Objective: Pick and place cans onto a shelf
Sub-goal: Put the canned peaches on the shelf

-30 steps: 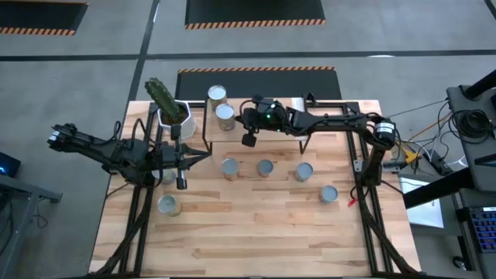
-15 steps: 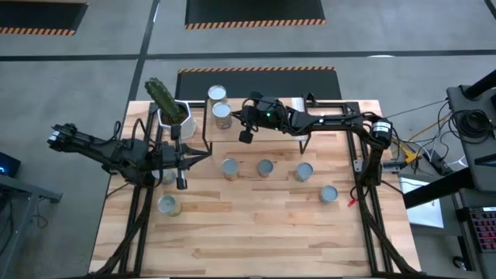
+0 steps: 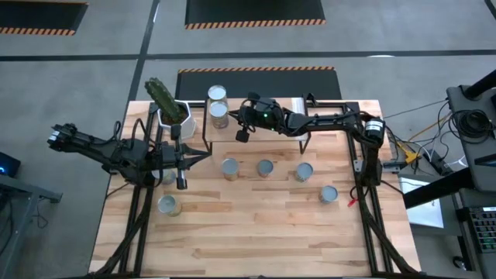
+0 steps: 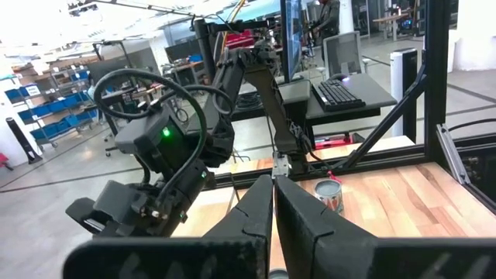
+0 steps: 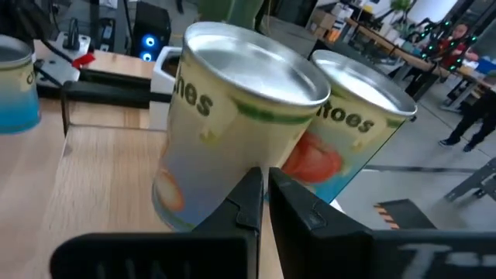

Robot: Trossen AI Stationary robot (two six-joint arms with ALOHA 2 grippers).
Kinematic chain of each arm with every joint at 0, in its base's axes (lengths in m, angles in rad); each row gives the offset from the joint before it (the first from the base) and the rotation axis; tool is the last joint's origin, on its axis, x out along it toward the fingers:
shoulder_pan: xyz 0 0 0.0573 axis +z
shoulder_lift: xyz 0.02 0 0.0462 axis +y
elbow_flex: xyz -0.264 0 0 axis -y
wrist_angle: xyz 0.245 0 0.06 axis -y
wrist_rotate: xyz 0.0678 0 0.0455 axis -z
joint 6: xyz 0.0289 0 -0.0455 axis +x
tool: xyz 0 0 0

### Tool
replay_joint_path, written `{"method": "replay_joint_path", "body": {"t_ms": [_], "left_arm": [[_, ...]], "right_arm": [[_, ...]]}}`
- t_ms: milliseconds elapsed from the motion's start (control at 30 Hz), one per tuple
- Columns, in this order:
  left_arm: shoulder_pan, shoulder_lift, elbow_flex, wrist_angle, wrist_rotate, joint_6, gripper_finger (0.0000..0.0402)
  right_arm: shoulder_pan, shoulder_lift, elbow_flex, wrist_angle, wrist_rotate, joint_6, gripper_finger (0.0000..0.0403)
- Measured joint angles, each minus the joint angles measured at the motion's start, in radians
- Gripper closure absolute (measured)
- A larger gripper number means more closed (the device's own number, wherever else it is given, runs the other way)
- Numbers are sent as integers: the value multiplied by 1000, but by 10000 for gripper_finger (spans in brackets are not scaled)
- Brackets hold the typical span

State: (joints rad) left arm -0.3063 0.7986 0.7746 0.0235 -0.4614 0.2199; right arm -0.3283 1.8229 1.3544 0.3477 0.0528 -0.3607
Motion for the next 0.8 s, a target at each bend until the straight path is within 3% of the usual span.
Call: {"method": "replay_joint_path", "body": {"t_ms": [800], "left_arm": [[0, 0, 0, 0, 0, 5, 402]], "right_arm": [[-2, 10, 0, 52, -16, 34, 390]]}}
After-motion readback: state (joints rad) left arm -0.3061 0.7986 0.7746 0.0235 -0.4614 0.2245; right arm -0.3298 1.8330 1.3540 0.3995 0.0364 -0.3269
